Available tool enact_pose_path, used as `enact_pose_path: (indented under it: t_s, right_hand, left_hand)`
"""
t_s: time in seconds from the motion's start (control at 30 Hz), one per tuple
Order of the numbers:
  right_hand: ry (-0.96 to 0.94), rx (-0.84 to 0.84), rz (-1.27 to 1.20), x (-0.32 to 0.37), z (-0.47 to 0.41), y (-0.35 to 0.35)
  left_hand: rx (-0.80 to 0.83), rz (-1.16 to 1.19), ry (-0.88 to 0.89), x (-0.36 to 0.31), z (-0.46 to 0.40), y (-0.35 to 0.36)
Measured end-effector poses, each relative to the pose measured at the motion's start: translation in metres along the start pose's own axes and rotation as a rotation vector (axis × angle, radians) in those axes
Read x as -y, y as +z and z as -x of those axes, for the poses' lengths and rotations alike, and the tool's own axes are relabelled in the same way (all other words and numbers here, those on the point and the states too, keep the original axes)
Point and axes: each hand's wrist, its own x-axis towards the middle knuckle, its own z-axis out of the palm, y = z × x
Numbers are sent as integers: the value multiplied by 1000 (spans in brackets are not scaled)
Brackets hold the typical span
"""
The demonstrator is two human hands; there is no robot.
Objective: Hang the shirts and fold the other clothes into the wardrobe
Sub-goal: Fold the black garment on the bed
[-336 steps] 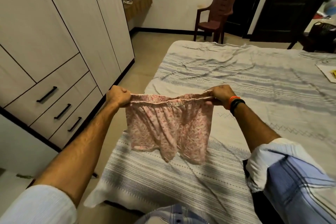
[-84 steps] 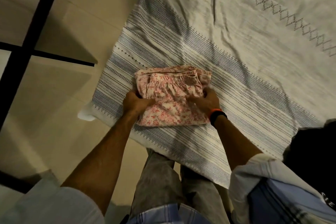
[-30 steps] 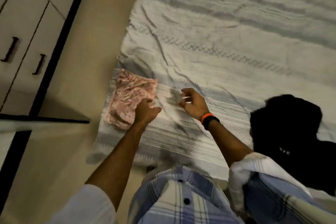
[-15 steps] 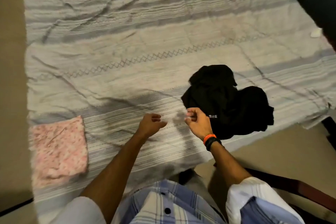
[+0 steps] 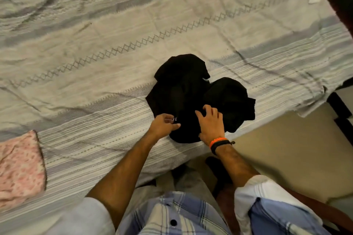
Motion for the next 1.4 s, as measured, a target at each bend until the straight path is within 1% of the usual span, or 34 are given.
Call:
enact_pose_path:
  t_s: [0.03, 0.13, 0.2, 0.23, 0.3, 0.4, 0.53, 0.6, 0.67, 0.7, 0.77, 0.8, 0.83, 0.9, 0.93, 1.0, 1.03, 1.13, 1.2, 1.3, 1.33, 1.4]
  right_hand:
    - [-30, -8, 53, -3, -3, 3]
    - [-90, -161, 42, -8, -13, 5]
    - [-123, -160, -34, -8, -19, -2]
    - [-136, -129, -71, -9, -22, -8]
    - [-115, -99, -226, -8, -28, -21]
    - [-64, -95, -595, -5, -35, -50]
    - [-122, -201, -933, 18, -41, -108]
    - [-172, -241, -1032, 38, -45, -145]
    - [-202, -248, -1158, 58, -48, -178]
    - [-198, -236, -1231, 66, -49, -189]
    - [-250, -228, -1352, 91, -55, -221]
    - [-280, -222, -1426, 101, -54, -233]
    - [-341, -225, -1486, 124, -46, -256]
    - [-380, -231, -1602, 136, -46, -272]
    - [-369, -241, -1630, 141, -48, -277]
    - [-347, -284, -1613, 155, -48, -290]
    - [-338, -327, -1568, 160, -48, -296]
    - [-313, -473, -1225, 179, -39, -320]
    - [-336, -651, -1036, 191, -30, -325]
    - [-477, -899, -876, 212, -14, -324]
    - [-543, -950, -826, 221, -9, -322]
    - [-663, -964, -741, 237, 0, -316]
  left_hand:
    - [14, -14, -4, -3, -1, 5]
    - [34, -38, -22, -8, 1, 12]
    - [9, -45, -30, -9, 2, 14]
    - [-9, -44, -29, -11, 5, 14]
    - [-38, -47, -15, -14, 9, 11]
    - [-106, -91, 64, -26, 22, 2]
    - [-152, -167, 169, -46, 42, -19]
    - [-248, -208, 265, -57, 56, -36]
    - [-404, -232, 363, -69, 71, -54]
    - [-472, -241, 386, -74, 76, -61]
    - [-602, -233, 433, -91, 90, -87]
    - [-638, -209, 432, -94, 95, -97]
    - [-691, -177, 454, -99, 112, -124]
    - [-704, -130, 464, -106, 118, -148]
    - [-714, -115, 481, -109, 123, -161]
    - [-736, -88, 504, -112, 137, -191]
    - [-744, -71, 516, -114, 143, -205]
    - [-786, 8, 562, -122, 161, -244]
    - [-797, 57, 591, -124, 172, -265]
    - [-817, 124, 623, -129, 185, -292]
    - [-831, 135, 621, -130, 188, -302]
    - [-861, 169, 611, -131, 194, -318]
